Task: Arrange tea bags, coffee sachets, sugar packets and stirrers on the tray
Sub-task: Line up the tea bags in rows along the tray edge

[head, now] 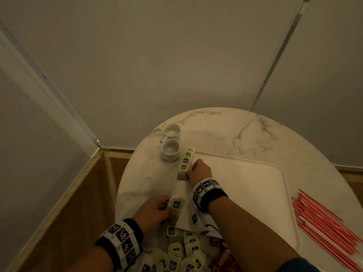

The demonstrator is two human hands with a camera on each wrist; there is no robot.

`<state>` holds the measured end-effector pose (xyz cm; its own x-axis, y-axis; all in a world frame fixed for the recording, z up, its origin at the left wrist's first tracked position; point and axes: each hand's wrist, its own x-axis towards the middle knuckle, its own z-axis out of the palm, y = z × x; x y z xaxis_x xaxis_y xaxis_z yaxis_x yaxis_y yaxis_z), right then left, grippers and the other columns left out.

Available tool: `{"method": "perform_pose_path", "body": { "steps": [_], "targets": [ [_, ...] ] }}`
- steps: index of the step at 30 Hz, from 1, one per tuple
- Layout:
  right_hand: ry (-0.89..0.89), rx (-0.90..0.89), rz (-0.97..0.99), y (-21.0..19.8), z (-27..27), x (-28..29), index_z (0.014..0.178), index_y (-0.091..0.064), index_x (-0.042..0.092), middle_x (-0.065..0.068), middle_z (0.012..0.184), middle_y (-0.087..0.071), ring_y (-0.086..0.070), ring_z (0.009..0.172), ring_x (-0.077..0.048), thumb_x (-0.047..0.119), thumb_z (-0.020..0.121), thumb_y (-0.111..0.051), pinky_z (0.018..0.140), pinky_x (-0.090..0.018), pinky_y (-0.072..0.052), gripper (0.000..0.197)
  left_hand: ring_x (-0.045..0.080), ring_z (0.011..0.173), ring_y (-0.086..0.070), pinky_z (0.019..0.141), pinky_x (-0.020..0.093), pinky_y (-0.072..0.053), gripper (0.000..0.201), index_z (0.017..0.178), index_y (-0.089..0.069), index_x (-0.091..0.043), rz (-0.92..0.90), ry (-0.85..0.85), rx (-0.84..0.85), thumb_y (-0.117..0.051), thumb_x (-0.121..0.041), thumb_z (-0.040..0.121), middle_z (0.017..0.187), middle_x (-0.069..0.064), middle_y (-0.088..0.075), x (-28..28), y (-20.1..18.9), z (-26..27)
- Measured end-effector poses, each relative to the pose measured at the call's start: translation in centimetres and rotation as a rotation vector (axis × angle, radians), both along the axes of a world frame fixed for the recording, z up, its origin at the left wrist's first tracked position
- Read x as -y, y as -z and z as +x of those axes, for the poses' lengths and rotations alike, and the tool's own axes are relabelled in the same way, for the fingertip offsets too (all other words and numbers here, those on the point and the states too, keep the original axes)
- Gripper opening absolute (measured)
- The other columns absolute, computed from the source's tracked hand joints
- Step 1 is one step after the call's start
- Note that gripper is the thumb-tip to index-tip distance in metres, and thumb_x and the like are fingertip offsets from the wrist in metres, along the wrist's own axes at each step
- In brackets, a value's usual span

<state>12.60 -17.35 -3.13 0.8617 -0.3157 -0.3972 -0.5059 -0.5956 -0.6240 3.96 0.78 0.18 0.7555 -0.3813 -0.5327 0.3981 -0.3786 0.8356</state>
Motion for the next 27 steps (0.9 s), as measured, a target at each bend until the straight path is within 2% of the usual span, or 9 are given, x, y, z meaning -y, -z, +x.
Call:
{"method": "perform_pose_path", "body": {
  "steps": [3,5,6,8,10,14,18,22,27],
  "targets": [
    [0.022,0.022,0.023,-0.3,-0.6,0.5,0.089,-0.048,0.014,-0.006,0.091,-0.058,-0.051,0.081,-0.022,0.023,0.087,-0.060,0.069,-0.029,-0.041,0.015,0.013,0.067,-0.069,0.058,0.020,-0.050,0.022,0.106,-0.065,-0.014,-0.030,-0.009,0.009,-0.057,0.000,0.090,0.081,0.003,-0.073,0.1,-0.4,0.2],
    [0.032,0.038,0.089,-0.7,-1.4,0.8,0.084,-0.049,0.016,-0.005,0.087,-0.060,-0.058,0.080,-0.024,0.026,0.087,-0.059,0.069,-0.033,-0.048,0.015,0.016,0.068,-0.070,0.058,0.021,-0.051,0.021,0.107,-0.064,-0.011,-0.058,-0.048,0.018,-0.058,0.000,0.089,0.085,0.008,-0.073,0.2,-0.8,0.6],
    [0.031,0.038,0.158,-1.1,-1.9,0.8,0.083,-0.052,0.017,-0.005,0.085,-0.062,-0.061,0.079,-0.025,0.026,0.087,-0.060,0.070,-0.036,-0.053,0.013,0.018,0.068,-0.069,0.058,0.023,-0.051,0.021,0.107,-0.063,-0.009,-0.077,-0.082,0.021,-0.059,0.000,0.089,0.086,0.010,-0.073,0.4,-0.9,0.8],
    [-0.019,0.013,0.345,-2.1,-3.3,0.8,0.089,-0.058,0.015,-0.006,0.084,-0.063,-0.062,0.073,-0.022,0.019,0.088,-0.058,0.062,-0.034,-0.054,0.005,0.023,0.070,-0.070,0.060,0.027,-0.053,0.023,0.108,-0.058,-0.010,-0.107,-0.165,0.032,-0.060,0.000,0.088,0.087,0.012,-0.073,0.7,-1.1,1.2],
    [-0.089,-0.034,0.529,-3.3,-4.7,0.7,0.094,-0.063,0.014,-0.007,0.084,-0.063,-0.060,0.069,-0.019,0.012,0.089,-0.052,0.055,-0.029,-0.049,0.012,0.027,0.073,-0.071,0.061,0.031,-0.054,0.026,0.109,-0.051,-0.013,-0.114,-0.228,0.048,-0.062,-0.001,0.087,0.089,0.013,-0.073,1.0,-1.1,1.5],
    [-0.080,-0.047,0.775,-4.5,-6.8,0.5,0.087,-0.067,0.020,-0.003,0.080,-0.066,-0.060,0.072,-0.021,0.011,0.089,-0.050,0.055,-0.028,-0.047,0.019,0.029,0.072,-0.071,0.059,0.031,-0.053,0.026,0.108,-0.042,-0.008,-0.112,-0.286,0.088,-0.059,-0.002,0.090,0.088,0.015,-0.072,1.6,-0.9,2.1],
    [-0.079,0.042,0.697,-3.9,-7.6,0.6,0.088,-0.065,0.018,-0.003,0.080,-0.066,-0.060,0.071,-0.015,0.011,0.089,-0.059,0.058,-0.026,-0.048,0.010,0.028,0.071,-0.070,0.055,0.028,-0.051,0.018,0.103,-0.047,0.000,-0.122,-0.254,0.119,-0.059,-0.003,0.090,0.085,0.017,-0.071,2.1,-1.2,1.9],
    [-0.080,0.059,0.655,-3.6,-7.7,0.8,0.084,-0.061,0.018,-0.004,0.079,-0.065,-0.060,0.069,-0.014,0.011,0.091,-0.058,0.054,-0.026,-0.048,0.010,0.025,0.069,-0.069,0.054,0.027,-0.050,0.014,0.101,-0.054,0.002,-0.140,-0.250,0.132,-0.060,-0.005,0.090,0.085,0.016,-0.072,2.2,-1.4,1.5],
    [0.039,0.050,0.642,-3.3,-7.2,1.5,0.102,-0.059,0.001,-0.008,0.084,-0.063,-0.059,0.061,-0.015,0.011,0.095,-0.050,0.046,-0.026,-0.047,0.014,0.020,0.066,-0.068,0.057,0.030,-0.051,0.012,0.100,-0.058,0.001,-0.108,-0.270,0.118,-0.061,-0.003,0.088,0.087,0.015,-0.070,1.9,-1.3,1.2]
  ]
}}
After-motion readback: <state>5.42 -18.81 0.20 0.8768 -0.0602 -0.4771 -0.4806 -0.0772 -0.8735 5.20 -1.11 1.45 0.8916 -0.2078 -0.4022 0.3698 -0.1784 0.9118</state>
